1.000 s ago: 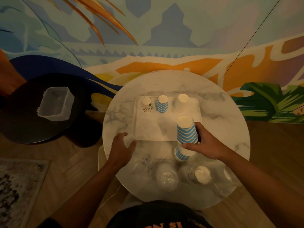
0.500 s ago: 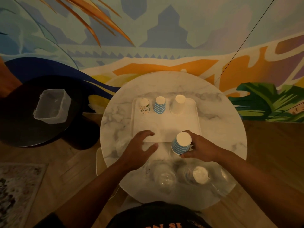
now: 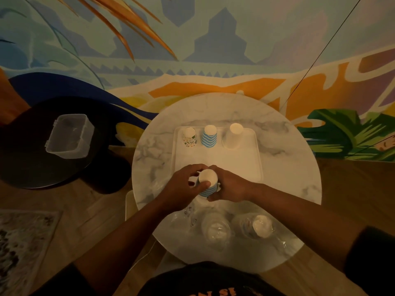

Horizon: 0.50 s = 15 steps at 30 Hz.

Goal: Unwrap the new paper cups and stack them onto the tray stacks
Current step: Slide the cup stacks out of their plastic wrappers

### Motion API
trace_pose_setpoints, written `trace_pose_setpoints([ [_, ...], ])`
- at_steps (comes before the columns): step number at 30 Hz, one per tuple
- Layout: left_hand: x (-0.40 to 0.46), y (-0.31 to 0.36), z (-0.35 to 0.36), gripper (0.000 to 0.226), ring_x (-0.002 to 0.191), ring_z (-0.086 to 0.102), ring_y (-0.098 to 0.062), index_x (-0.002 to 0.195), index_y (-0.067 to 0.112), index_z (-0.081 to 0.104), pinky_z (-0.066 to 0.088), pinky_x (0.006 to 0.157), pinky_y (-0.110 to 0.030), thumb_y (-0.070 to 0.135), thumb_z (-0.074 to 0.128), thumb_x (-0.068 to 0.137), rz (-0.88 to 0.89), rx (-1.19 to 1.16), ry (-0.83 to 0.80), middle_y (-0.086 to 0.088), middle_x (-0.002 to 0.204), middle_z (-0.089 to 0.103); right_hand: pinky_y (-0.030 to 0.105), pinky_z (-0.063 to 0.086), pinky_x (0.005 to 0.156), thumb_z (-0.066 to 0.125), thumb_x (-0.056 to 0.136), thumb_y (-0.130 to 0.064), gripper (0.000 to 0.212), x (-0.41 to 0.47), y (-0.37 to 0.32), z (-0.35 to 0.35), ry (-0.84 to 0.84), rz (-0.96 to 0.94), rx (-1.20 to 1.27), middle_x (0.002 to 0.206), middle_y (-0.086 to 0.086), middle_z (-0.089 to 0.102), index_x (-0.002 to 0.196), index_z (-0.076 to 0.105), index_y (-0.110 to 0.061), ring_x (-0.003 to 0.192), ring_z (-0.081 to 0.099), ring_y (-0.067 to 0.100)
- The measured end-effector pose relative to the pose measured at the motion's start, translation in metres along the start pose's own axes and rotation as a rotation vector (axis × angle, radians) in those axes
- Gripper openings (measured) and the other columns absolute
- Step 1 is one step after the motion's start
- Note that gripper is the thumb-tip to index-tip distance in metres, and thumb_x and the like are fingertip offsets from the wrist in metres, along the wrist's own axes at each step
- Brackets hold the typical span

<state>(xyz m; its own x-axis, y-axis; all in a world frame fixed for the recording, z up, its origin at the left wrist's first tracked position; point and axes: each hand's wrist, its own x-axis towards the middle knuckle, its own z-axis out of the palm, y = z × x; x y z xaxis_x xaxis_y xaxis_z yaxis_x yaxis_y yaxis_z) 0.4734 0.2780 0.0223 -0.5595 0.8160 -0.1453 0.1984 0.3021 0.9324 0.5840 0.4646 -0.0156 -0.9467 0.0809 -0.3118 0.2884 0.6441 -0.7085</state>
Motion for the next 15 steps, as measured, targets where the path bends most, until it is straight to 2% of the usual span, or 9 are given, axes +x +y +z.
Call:
trace_pose_setpoints([
  [4, -0.002, -0.002, -0.02, 0.04, 0.105, 0.061, 0.008, 0.121, 0.031, 0.06, 0.055, 0.082, -0.017, 0.018, 0.078, 0.088, -0.041, -0.033, 0.012, 0.017, 0.116, 0.064, 0.039, 0.052, 0.095, 0.093, 0.068, -0.031, 0.081, 0.018, -0.014, 0.007, 0.012, -0.019, -0.003, 0.124, -0.003, 0.057, 0.133, 0.046, -0.02, 0.109, 0.058, 0.014],
  [8, -0.002, -0.004, -0.033, 0.039, 0.103, 0.056, 0.019, 0.123, 0.031, 0.057, 0.049, 0.077, -0.005, 0.017, 0.075, 0.091, -0.063, 0.011, 0.004, 0.02, 0.116, 0.061, 0.044, 0.052, 0.095, 0.092, 0.067, -0.038, 0.082, 0.027, -0.022, 0.012, -0.002, -0.014, -0.025, 0.125, -0.001, 0.057, 0.133, 0.045, -0.023, 0.111, 0.058, 0.018],
  [12, -0.005, -0.005, -0.033, 0.039, 0.107, 0.057, 0.015, 0.122, 0.038, 0.056, 0.051, 0.081, -0.01, 0.022, 0.074, 0.091, -0.059, 0.044, -0.014, 0.023, 0.117, 0.06, 0.045, 0.05, 0.098, 0.091, 0.068, -0.039, 0.087, 0.025, -0.02, 0.011, -0.064, 0.036, -0.051, 0.129, 0.001, 0.054, 0.138, 0.041, -0.022, 0.114, 0.056, 0.019],
  [15, -0.009, -0.003, -0.031, 0.041, 0.114, 0.055, 0.008, 0.121, 0.046, 0.054, 0.048, 0.091, -0.015, 0.026, 0.074, 0.091, -0.001, 0.124, 0.002, 0.029, 0.122, 0.057, 0.036, 0.047, 0.103, 0.088, 0.073, -0.04, 0.097, 0.014, -0.024, -0.002, -0.166, 0.107, -0.101, 0.14, 0.003, 0.05, 0.15, 0.032, -0.022, 0.121, 0.053, 0.019],
])
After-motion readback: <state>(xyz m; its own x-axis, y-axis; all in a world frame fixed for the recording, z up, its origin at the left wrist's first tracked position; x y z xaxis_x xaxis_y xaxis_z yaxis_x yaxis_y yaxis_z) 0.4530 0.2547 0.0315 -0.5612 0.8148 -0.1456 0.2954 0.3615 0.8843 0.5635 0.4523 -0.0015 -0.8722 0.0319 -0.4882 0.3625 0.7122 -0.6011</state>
